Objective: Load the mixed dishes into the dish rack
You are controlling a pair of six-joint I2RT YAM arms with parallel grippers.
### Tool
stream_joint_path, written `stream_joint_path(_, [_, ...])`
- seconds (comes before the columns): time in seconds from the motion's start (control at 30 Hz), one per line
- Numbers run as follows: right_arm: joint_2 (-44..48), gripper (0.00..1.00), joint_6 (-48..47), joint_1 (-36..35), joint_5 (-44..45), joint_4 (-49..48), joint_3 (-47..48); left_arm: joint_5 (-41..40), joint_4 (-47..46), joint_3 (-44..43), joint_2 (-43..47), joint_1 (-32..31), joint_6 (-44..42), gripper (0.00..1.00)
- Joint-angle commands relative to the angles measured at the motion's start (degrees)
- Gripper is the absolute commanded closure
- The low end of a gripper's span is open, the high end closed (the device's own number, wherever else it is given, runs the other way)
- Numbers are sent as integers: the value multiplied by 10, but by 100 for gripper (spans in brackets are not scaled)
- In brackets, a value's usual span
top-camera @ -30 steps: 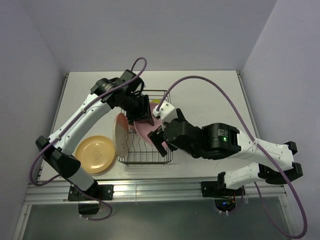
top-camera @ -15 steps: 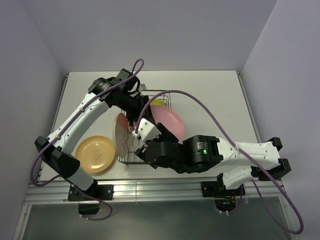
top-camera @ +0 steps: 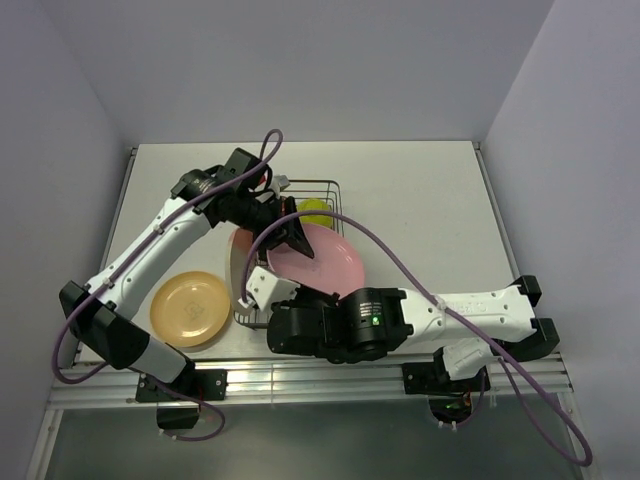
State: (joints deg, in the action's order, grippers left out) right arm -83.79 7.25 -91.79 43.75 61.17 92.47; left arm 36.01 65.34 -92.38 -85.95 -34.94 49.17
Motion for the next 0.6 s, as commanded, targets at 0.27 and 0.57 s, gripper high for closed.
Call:
stream_joint_path(0.27, [56, 100, -5, 23, 45, -54, 11, 27, -8, -39, 63, 52, -25, 1])
stream_joint_path(0.57, [97, 100, 29, 58, -68, -122, -25, -239, 24, -197, 69, 141, -48, 1])
